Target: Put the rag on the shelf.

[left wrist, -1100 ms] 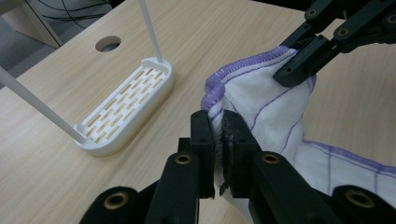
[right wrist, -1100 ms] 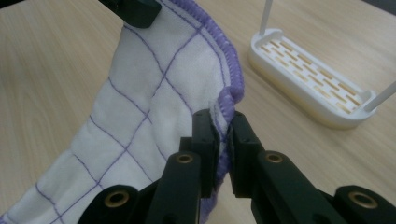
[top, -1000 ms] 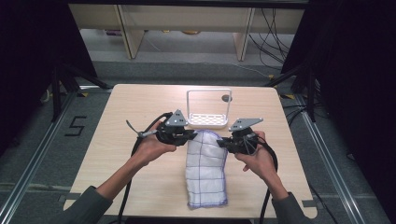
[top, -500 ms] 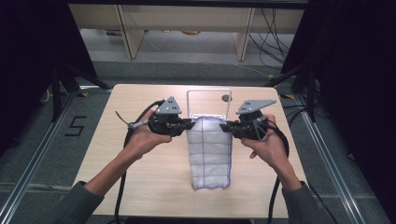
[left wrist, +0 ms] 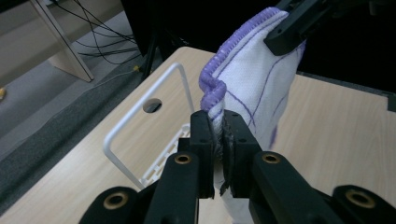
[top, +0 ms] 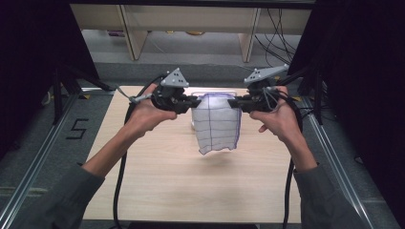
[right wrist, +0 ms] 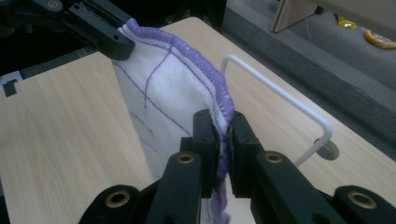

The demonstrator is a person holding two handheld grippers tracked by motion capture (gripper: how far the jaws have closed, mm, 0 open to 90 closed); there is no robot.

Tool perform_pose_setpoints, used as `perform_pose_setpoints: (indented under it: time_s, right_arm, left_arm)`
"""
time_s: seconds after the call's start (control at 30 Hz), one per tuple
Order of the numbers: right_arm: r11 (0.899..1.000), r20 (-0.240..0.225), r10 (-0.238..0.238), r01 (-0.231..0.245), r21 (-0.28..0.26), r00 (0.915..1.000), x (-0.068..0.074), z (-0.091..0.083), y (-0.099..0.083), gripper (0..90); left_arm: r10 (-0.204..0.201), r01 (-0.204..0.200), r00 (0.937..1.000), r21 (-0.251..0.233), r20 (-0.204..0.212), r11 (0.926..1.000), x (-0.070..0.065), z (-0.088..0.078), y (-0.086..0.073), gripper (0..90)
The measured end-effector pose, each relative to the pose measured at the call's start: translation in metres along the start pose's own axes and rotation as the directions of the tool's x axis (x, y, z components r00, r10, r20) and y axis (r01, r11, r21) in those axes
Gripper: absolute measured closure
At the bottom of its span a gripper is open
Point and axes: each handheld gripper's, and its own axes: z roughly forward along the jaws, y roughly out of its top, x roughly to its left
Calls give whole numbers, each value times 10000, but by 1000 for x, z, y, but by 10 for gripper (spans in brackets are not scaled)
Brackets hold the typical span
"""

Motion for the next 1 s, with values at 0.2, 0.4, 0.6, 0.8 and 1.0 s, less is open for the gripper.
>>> perform_pose_setpoints:
  time_s: [0.2, 0.4, 0.6, 0.8, 1.0]
  right_arm:
    - [9996, 129, 77, -74, -261, 9999, -10, -1, 16, 841]
    - [9989, 426, 333, -319, -349, 9985, -22, 2, 37, 841]
    - [9975, 821, 439, -392, -589, 9957, -39, 6, 57, 841]
    - [9945, 1111, 810, -729, -749, 9905, -58, 14, 72, 839]
    - [9902, 1159, 1268, -1187, -739, 9851, -78, 29, 80, 837]
  left_arm:
    - [96, -97, 9992, -4, -378, 10000, 18, 2, 20, 834]
    - [-15, 7, 9962, -96, -868, 10000, 35, 7, 36, 834]
    - [-132, 109, 9929, -203, -1182, 9997, 50, 8, 56, 834]
    - [-362, 287, 9883, -526, -1482, 9982, 67, 18, 70, 833]
    - [-1070, 940, 9810, -864, -1621, 9918, 88, 38, 70, 831]
